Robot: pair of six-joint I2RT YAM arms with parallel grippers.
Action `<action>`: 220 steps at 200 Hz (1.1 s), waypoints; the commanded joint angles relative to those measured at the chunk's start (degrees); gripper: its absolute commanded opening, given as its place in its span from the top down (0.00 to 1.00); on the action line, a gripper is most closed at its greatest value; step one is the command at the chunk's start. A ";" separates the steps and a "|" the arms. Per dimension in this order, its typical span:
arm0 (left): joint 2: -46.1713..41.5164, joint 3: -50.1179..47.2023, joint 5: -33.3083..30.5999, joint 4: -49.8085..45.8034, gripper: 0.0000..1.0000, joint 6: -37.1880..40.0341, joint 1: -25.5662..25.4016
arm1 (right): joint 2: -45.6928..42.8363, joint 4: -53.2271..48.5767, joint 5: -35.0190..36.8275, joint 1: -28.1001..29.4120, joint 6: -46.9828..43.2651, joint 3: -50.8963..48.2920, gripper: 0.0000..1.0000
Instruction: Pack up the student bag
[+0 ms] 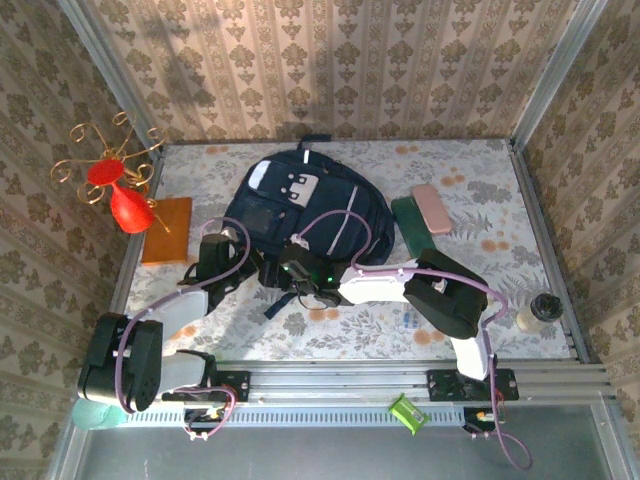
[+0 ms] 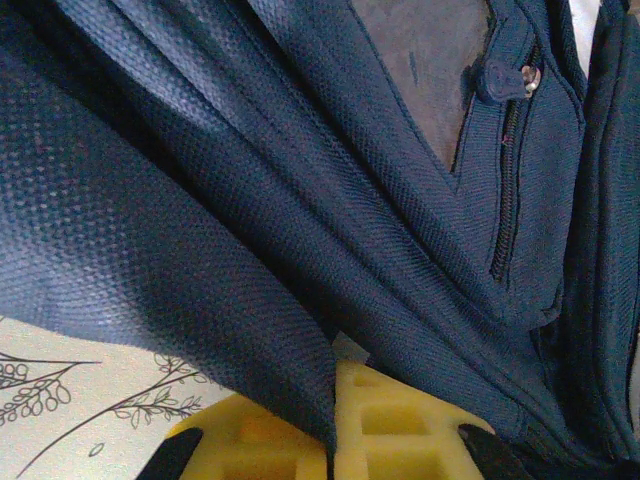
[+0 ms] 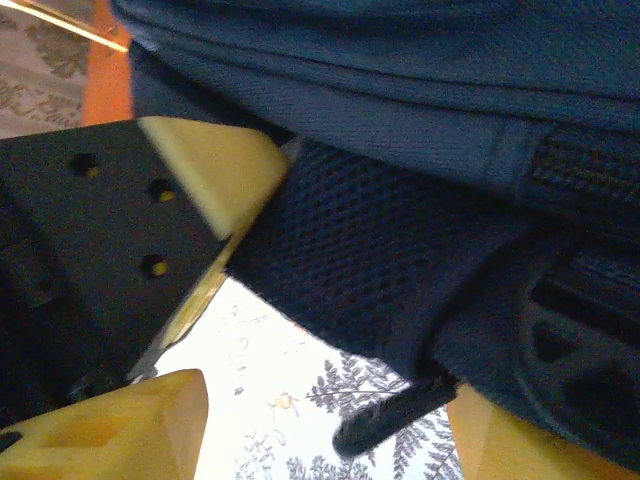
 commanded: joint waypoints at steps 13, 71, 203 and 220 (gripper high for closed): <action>-2.14 -0.33 1.61 0.83 1.00 -0.44 -1.43 | 0.88 -4.36 6.03 0.09 1.22 1.29 0.38; -2.23 0.84 0.74 -0.44 1.00 0.27 -1.61 | -0.20 -4.75 7.79 0.08 -1.18 -0.89 0.50; -4.67 1.96 3.31 -1.72 1.00 -0.52 -1.70 | 1.49 -4.47 22.54 4.94 -17.29 -1.87 0.64; -4.95 1.87 2.80 -2.21 1.00 -0.26 -1.69 | 2.03 -4.66 23.75 5.17 -16.73 -1.76 0.65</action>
